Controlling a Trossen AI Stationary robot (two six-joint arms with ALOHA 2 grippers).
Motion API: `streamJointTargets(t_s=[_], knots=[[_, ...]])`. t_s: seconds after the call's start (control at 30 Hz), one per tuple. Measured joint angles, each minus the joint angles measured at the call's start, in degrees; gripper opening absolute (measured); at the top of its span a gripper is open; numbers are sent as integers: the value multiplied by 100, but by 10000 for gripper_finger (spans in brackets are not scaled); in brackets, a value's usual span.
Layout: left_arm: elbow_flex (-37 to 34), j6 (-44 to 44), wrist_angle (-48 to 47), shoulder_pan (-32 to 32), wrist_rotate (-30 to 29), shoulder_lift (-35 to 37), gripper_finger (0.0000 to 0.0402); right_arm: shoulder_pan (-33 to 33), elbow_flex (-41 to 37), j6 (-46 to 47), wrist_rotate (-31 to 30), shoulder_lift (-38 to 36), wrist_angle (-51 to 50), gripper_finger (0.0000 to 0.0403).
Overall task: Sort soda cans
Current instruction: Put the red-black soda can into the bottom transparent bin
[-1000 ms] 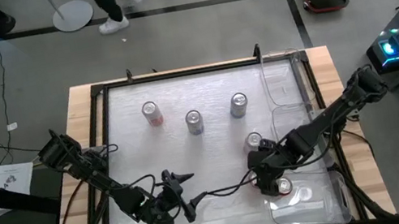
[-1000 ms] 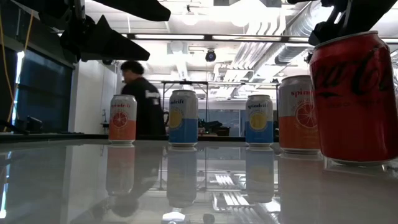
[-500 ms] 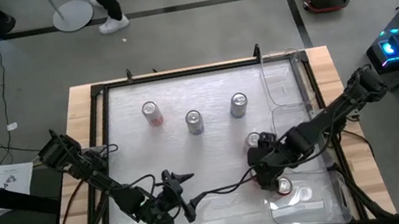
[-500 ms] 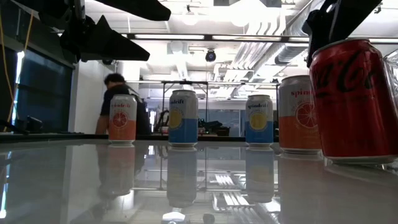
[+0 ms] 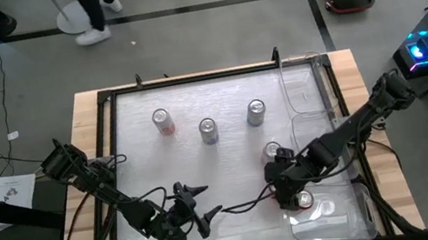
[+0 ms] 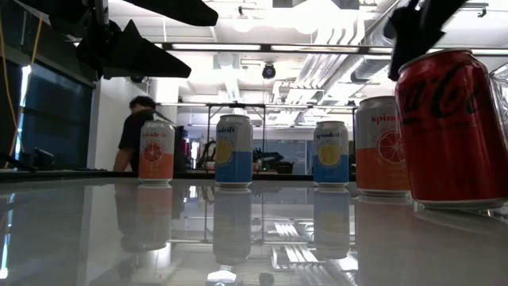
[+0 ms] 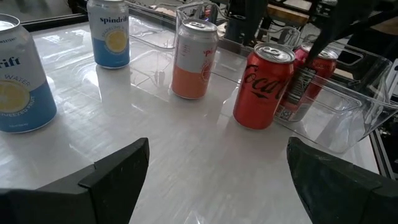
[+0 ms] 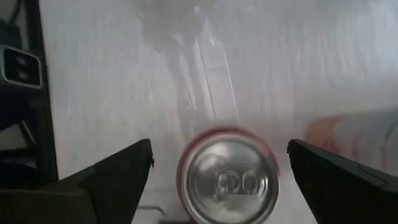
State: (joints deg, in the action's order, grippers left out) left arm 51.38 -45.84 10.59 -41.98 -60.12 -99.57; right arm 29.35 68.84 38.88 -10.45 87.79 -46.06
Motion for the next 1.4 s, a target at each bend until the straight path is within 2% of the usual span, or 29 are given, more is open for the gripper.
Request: streamJointTargets(t_s=[0.27, 0.57, 0.67, 0.87, 0.97, 1.23, 1.4], knots=[[2, -2, 2, 0, 0, 0, 355, 6, -454, 372, 59, 4, -140, 366], [2, -55, 2, 0, -1, 0, 355, 2, -931, 318, 305, 4, 472, 363], [1, -55, 2, 0, 0, 0, 355, 6, -967, 210, 305, 4, 628, 348], [0, -55, 2, 0, 0, 0, 355, 6, -975, 45, 281, 4, 947, 289], [1, -55, 2, 0, 0, 0, 355, 6, -977, -44, 173, -73, 1043, 288], [1, -101, 33, 2, 0, 0, 355, 24, -241, -578, -554, -623, 994, 288], [1, -99, 64, 4, 49, 0, 355, 438, 273, -943, -713, -1073, 851, 288]])
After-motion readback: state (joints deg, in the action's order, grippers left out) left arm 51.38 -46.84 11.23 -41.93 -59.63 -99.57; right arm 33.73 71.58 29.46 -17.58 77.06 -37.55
